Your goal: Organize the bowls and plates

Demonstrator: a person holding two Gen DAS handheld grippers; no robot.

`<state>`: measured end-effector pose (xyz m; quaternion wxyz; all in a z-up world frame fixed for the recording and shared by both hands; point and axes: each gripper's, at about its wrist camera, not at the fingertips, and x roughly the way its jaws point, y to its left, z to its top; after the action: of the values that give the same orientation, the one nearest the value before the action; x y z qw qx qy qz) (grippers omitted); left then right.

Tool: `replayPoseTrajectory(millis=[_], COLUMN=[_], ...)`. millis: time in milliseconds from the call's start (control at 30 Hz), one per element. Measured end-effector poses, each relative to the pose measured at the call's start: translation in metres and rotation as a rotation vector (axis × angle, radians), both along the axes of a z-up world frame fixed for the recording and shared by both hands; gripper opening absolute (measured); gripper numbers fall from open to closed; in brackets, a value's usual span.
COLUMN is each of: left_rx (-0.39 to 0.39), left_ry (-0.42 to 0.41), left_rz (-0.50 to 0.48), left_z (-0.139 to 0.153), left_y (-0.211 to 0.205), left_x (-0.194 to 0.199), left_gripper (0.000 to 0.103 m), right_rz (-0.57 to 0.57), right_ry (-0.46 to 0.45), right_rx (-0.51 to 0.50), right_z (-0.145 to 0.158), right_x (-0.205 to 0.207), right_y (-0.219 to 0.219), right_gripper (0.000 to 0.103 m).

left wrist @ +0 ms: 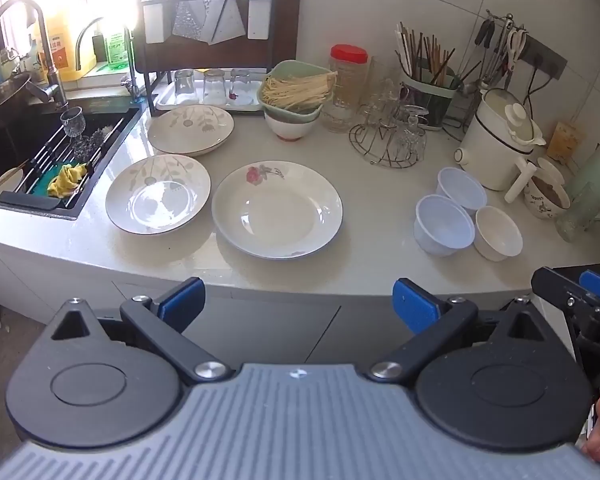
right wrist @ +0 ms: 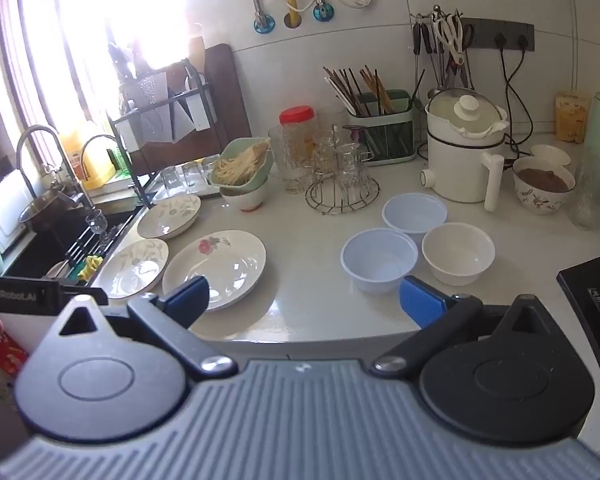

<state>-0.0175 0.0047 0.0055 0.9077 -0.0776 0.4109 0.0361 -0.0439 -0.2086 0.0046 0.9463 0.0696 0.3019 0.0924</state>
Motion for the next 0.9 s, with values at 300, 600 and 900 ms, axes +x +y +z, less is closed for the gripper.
replayPoseTrajectory(millis=[300,600,900], left_rx=[0.011,0.001,-0.035], left_ry=[-0.004,-0.016,-0.008], left_rz=[-0.033,-0.023,0.016], left_z=[-0.004,-0.009,-0.01], left_y=[0.0,0.0,0.006], left_x=[0.005,0.001,-0.008], left_gripper=[0.102,0.102,0.102], right_rz=[0.001,0.0,-0.003], right_ry=[-0.024,-0.01,0.013], right_rx=[-0.013,-0.014,-0.018], right_z=[-0.001,-0.002,-0.006], right_x=[-0.006,-0.004,-0.006], right_y=[0.006,0.003,0.006], right_gripper=[0.103,0.103,0.103])
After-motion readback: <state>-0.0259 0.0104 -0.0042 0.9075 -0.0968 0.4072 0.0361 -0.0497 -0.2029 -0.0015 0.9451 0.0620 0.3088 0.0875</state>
